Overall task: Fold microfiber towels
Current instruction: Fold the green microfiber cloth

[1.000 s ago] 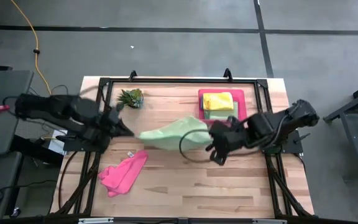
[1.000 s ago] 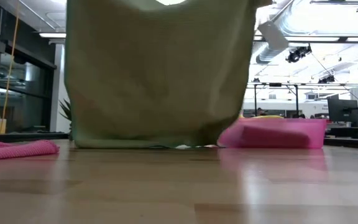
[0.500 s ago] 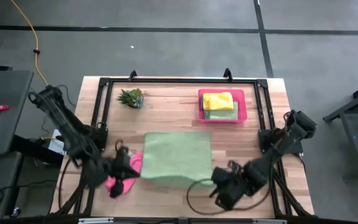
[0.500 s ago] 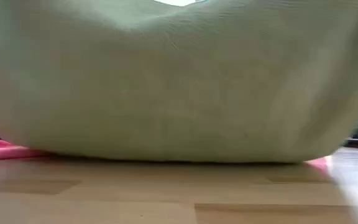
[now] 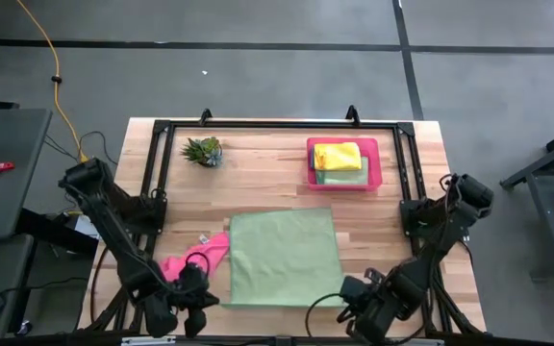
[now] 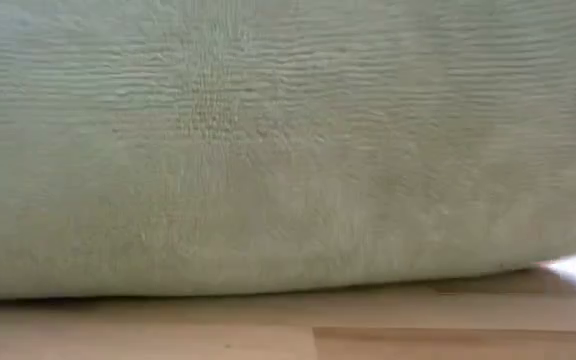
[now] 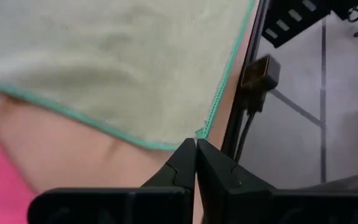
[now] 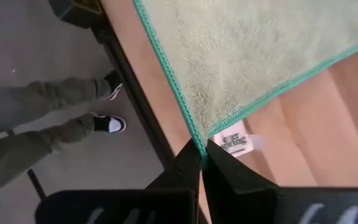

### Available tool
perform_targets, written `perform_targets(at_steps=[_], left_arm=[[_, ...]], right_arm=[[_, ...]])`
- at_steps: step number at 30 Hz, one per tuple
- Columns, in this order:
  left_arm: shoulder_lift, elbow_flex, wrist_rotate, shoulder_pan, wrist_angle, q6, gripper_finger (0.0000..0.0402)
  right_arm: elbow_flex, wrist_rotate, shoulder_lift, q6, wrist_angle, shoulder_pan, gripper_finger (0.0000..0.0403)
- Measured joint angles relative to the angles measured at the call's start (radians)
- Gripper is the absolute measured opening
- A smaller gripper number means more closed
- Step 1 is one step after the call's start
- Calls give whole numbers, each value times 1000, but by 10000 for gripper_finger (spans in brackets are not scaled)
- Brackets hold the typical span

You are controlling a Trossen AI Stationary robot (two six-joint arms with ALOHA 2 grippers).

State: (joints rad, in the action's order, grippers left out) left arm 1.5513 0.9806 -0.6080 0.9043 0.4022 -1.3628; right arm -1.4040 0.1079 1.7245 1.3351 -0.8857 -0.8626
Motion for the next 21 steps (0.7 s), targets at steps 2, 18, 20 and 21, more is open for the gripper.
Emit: perform_targets(at_steps=[2,18,20,21], left_arm=[[-47,1,-20,-19,56,30,0],[-224,-30,3,-356,446,509,0],[-224,-72,1,-401,424,525,0],[-227,-91,2,-423,402,527,0]], right_arm=[[0,0,-1,-3,-29,27,0],[6,1,-6,-262,-288,452,0],[27,-16,-6,-265,-284,499,0],[40,-23,-6,-269,-286,516,0]])
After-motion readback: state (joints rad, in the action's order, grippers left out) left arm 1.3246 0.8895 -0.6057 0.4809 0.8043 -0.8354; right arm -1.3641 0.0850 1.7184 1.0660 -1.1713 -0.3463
